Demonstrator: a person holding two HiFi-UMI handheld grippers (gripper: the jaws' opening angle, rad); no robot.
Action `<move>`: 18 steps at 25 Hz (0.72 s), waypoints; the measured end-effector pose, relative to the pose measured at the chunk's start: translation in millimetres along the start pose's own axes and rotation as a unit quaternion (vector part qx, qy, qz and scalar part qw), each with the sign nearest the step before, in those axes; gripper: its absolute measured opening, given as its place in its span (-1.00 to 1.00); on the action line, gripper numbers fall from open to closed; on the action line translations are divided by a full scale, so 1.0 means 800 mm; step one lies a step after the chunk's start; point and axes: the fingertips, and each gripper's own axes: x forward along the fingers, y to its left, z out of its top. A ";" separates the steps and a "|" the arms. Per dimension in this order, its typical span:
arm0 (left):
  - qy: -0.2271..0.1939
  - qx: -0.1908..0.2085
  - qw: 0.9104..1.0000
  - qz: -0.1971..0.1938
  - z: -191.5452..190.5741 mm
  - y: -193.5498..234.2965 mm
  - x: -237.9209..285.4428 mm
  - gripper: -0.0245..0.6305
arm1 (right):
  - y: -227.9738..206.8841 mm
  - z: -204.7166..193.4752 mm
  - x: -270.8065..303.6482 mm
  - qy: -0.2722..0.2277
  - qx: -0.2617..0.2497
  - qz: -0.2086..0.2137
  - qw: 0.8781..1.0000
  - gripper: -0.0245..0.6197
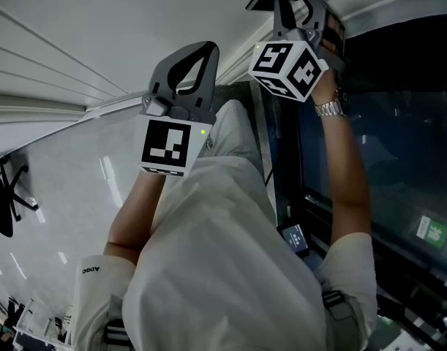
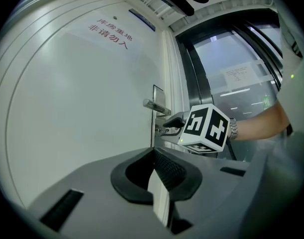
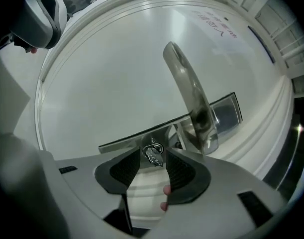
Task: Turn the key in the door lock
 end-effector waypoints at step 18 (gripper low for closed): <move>0.003 -0.010 1.000 0.013 -0.006 0.021 -0.007 -0.90 | -0.008 -0.001 0.006 0.012 0.091 -0.025 0.995 -0.88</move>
